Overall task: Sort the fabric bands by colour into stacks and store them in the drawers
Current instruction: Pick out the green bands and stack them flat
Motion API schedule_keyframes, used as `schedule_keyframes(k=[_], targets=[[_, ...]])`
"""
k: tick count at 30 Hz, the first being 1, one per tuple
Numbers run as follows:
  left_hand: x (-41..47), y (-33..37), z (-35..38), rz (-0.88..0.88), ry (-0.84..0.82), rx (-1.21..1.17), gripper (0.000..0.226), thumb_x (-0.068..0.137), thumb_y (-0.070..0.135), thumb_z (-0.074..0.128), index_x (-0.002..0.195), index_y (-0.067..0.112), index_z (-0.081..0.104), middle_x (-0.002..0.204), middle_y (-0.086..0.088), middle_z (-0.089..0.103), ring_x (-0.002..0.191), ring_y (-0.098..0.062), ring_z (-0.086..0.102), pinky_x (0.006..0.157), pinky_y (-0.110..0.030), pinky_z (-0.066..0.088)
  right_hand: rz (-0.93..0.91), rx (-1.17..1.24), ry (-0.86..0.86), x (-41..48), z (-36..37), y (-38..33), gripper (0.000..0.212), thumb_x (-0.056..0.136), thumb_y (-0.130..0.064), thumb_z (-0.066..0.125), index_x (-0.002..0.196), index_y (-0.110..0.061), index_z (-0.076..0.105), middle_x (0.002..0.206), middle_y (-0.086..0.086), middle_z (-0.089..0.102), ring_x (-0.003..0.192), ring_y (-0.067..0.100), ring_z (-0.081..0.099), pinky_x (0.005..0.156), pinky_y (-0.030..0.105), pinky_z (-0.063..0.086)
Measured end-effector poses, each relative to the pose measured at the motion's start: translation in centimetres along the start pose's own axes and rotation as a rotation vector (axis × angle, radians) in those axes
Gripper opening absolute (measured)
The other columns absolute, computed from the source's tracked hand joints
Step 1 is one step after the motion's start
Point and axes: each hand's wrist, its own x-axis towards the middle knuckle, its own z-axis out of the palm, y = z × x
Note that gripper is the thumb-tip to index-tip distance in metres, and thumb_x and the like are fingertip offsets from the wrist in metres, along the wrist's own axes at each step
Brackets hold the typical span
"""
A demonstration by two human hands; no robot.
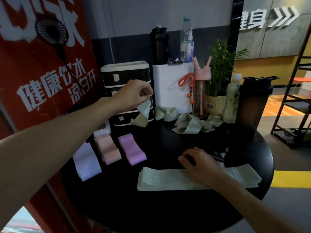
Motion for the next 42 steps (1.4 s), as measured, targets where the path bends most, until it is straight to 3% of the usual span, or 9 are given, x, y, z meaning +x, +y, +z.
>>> schedule_keyframes(k=[4,9,14,17,20,24,30,35,42], targets=[[-0.7,2.6,-2.7,0.107,0.048,0.016,0.011,0.091,0.007,0.067,0.098,0.014,0.072,0.089,0.006,0.069,0.086,-0.004,0.065,0.077,-0.015,0.050,0.058,0.294,0.114,-0.1,-1.0,-0.1,0.011,0.096,-0.033,0.057,0.095,-0.028,0.066,0.097,-0.008,0.061,0.086,0.003,0.058,0.071,0.010,0.042],[-1.4,5.6,-4.5,0.191,0.085,0.007,0.013,0.090,0.006,0.067,0.101,0.011,0.073,0.096,0.000,0.071,0.089,-0.006,0.066,0.085,-0.028,0.055,0.141,0.441,0.121,-0.5,-3.4,-0.7,0.012,0.096,-0.035,0.055,0.089,-0.034,0.065,0.088,-0.009,0.067,0.088,0.013,0.063,0.082,0.032,0.049],[-2.5,9.1,-5.3,0.269,0.036,-0.037,0.015,0.091,0.007,0.067,0.103,0.015,0.071,0.094,0.005,0.071,0.090,-0.004,0.066,0.086,-0.027,0.054,-0.061,0.627,0.241,-0.5,-8.5,-5.3,0.022,0.094,-0.024,0.061,0.113,-0.012,0.061,0.095,-0.002,0.061,0.082,-0.003,0.057,0.063,0.005,0.043],[-3.1,11.0,-5.6,0.319,0.025,-0.075,0.017,0.090,0.006,0.067,0.104,0.015,0.070,0.093,0.006,0.070,0.090,-0.004,0.065,0.086,-0.019,0.052,-0.159,0.646,0.226,0.0,-11.1,-8.1,0.034,0.091,-0.028,0.065,0.122,-0.017,0.057,0.108,-0.002,0.061,0.096,0.005,0.059,0.062,0.011,0.049],[-3.6,12.2,-5.9,0.339,0.045,-0.109,0.016,0.090,0.004,0.067,0.104,0.011,0.070,0.093,0.001,0.071,0.089,-0.007,0.066,0.083,-0.017,0.052,-0.237,0.532,0.255,0.3,-12.4,-9.7,0.011,0.089,-0.020,0.068,0.100,-0.016,0.067,0.089,-0.005,0.066,0.078,0.003,0.059,0.067,0.018,0.049],[-4.8,12.1,-5.6,0.233,0.143,-0.220,0.028,0.086,0.016,0.075,0.112,0.014,0.065,0.100,0.003,0.067,0.087,-0.011,0.065,0.081,-0.026,0.055,-0.253,0.533,0.357,0.1,-13.8,-10.7,0.014,0.088,-0.009,0.067,0.076,-0.014,0.065,0.066,-0.007,0.059,0.053,-0.006,0.050,0.053,0.008,0.038],[-5.5,12.2,-4.7,0.019,0.258,-0.527,0.044,0.082,0.005,0.078,0.115,0.017,0.051,0.091,-0.015,0.070,0.073,-0.014,0.066,0.072,-0.027,0.055,-0.230,0.580,0.361,-0.7,-15.9,-11.8,0.007,0.090,-0.009,0.066,0.091,-0.002,0.065,0.074,0.006,0.066,0.062,0.000,0.061,0.064,0.018,0.052],[-5.4,14.5,-5.0,-0.021,0.281,-0.721,0.050,0.084,0.002,0.074,0.122,0.016,0.045,0.091,-0.004,0.072,0.081,-0.014,0.071,0.076,-0.026,0.058,-0.285,0.606,0.340,-1.2,-17.5,-12.9,0.014,0.090,-0.006,0.065,0.091,-0.020,0.069,0.092,0.008,0.074,0.088,0.022,0.072,0.083,0.040,0.059],[-9.2,14.1,0.4,-0.234,-0.094,-0.944,0.044,0.085,0.010,0.076,0.125,0.013,0.058,0.111,-0.005,0.073,0.100,-0.019,0.071,0.089,-0.036,0.058,-0.210,0.746,0.503,-1.6,-18.7,-13.0,0.014,0.090,-0.007,0.063,0.095,-0.020,0.065,0.093,-0.003,0.072,0.085,0.009,0.070,0.077,0.028,0.059]])
